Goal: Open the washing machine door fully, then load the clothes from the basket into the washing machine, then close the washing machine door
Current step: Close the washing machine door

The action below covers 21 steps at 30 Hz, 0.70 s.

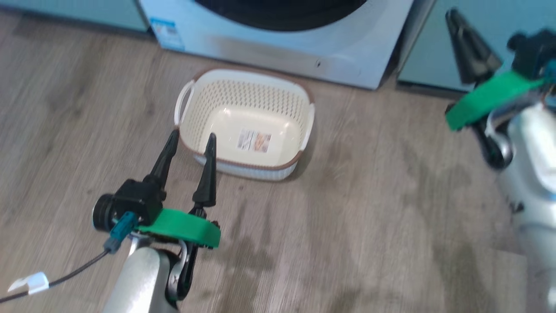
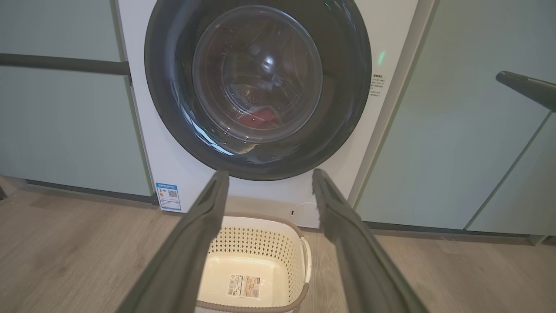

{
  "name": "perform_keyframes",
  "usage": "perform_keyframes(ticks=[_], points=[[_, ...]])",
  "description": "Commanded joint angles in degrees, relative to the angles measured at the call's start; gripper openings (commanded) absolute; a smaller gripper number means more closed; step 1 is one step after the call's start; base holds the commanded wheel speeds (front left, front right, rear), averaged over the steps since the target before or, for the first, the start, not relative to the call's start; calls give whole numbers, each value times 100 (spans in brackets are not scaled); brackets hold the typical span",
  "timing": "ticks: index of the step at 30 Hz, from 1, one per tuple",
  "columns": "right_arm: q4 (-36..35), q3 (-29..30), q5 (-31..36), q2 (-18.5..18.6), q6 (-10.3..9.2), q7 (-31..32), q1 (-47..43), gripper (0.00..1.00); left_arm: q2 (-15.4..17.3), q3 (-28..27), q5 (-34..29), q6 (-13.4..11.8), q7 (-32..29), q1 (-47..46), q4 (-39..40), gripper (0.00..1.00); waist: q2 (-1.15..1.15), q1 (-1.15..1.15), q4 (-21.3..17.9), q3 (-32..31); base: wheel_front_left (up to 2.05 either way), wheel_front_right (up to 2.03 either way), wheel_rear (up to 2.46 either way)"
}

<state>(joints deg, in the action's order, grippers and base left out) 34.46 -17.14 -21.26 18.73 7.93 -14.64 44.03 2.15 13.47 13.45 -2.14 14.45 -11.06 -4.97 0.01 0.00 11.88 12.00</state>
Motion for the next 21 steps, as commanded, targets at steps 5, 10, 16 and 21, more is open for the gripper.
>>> perform_keyframes(ticks=[5,10,16,21], points=[[-859,533,36,-423,-44,-36,-958,0,73,-291,-66,1,55,78,115,100,-1,0,-384,-494,0,0,0],[-1305,1189,208,-848,-44,-36,-1920,0,73,-324,12,-36,55,197,-25,100,-1,0,-478,-664,0,0,0],[-1736,1540,331,-1165,-44,-36,-2564,0,73,-477,202,-213,55,328,-119,100,-1,0,-548,-747,0,0,0],[-2112,1779,563,-1388,-44,-36,-3106,0,73,-605,178,-275,55,474,-106,100,-1,0,-627,-804,0,0,0]])
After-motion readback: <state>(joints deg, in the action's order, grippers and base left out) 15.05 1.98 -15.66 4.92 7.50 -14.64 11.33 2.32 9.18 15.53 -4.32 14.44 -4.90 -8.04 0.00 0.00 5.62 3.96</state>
